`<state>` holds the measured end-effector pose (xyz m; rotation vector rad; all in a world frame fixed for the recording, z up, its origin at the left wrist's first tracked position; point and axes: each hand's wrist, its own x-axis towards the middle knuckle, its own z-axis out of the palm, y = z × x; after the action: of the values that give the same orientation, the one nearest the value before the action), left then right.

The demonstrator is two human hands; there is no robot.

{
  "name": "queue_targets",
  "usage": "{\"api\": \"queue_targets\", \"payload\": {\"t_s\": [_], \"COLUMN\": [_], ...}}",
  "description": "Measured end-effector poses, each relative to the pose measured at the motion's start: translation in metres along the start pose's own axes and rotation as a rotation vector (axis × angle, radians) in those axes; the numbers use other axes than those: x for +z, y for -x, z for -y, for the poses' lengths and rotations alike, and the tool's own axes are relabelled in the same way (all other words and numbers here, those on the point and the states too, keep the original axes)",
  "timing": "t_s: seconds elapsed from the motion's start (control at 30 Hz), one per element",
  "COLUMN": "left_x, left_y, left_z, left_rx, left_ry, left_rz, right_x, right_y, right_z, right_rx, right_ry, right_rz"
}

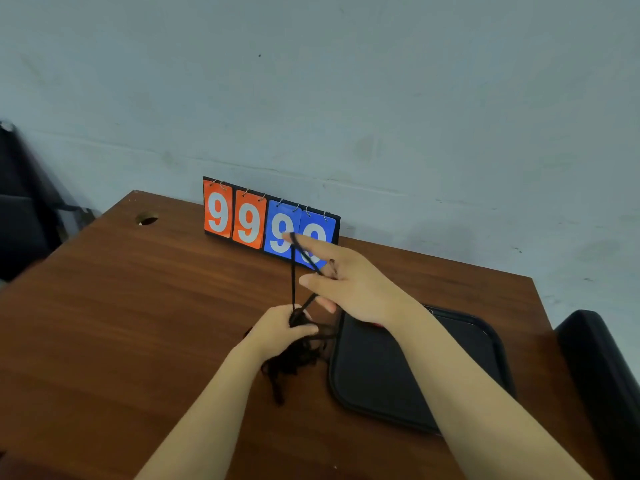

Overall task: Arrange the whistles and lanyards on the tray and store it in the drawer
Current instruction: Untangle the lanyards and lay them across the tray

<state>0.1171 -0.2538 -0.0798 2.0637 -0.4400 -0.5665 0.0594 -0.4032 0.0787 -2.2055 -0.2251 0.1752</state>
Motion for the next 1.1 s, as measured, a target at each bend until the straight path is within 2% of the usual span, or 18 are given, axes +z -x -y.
{"api": "queue_targets", "payload": {"t_s": [0.1,0.13,0.2,0.23,0.3,0.37,0.5,0.53,0.57,0.7,0.73,0.8,0.87,0.93,0.97,1.0,1.03,1.1], "left_x": [-0.003,-0.009,-0.022,-0.027,-0.037,-0.046,-0.054,-0.055,-0.055,-0.061,-0.064,-0.067,-0.064,-0.058,-0.056,-0.055,-0.056,-0.058], "left_y": [0.009,0.013,0.026,0.032,0.035,0.035,0.034,0.033,0.031,0.022,0.020,0.015,0.012,0.015,0.018,0.020,0.022,0.023], "left_z": [0.018,0.022,0.019,0.014,0.005,0.001,0.002,-0.001,-0.001,0.014,0.018,0.023,0.029,0.031,0.035,0.038,0.040,0.038], "left_rx": [-0.036,-0.039,-0.046,-0.057,-0.197,-0.261,-0.174,-0.173,-0.187,-0.358,-0.422,-0.570,-0.584,-0.411,-0.325,-0.287,-0.276,-0.274], "left_ry": [0.101,0.124,0.248,0.412,0.815,0.981,0.913,0.873,0.828,0.803,0.857,0.964,0.800,0.384,0.216,0.116,0.118,0.246], "left_rz": [-0.363,-0.419,-0.378,-0.307,-0.216,-0.246,-0.228,-0.227,-0.253,-0.625,-0.707,-0.807,-0.691,-0.318,-0.188,-0.142,-0.191,-0.408], "right_x": [-0.014,-0.018,-0.022,-0.021,-0.017,-0.012,0.002,0.005,0.007,-0.005,-0.005,0.001,0.011,0.014,0.012,0.010,0.008,0.009], "right_y": [0.003,0.004,0.006,0.007,0.006,0.007,0.015,0.015,0.013,0.009,0.010,0.013,0.016,0.017,0.016,0.015,0.014,0.013], "right_z": [-0.016,-0.024,-0.042,-0.050,-0.063,-0.069,-0.060,-0.058,-0.060,-0.083,-0.086,-0.085,-0.076,-0.070,-0.070,-0.071,-0.074,-0.079], "right_rx": [0.057,0.076,0.133,0.161,0.219,0.236,0.177,0.170,0.165,0.368,0.413,0.428,0.377,0.308,0.296,0.303,0.326,0.372], "right_ry": [-0.222,-0.304,-0.364,-0.380,-0.422,-0.384,-0.194,-0.155,-0.160,-0.603,-0.648,-0.622,-0.557,-0.522,-0.524,-0.527,-0.518,-0.484], "right_rz": [-0.215,-0.284,-0.375,-0.404,-0.454,-0.402,0.009,0.058,0.025,-0.507,-0.544,-0.500,-0.434,-0.400,-0.419,-0.463,-0.511,-0.510]}}
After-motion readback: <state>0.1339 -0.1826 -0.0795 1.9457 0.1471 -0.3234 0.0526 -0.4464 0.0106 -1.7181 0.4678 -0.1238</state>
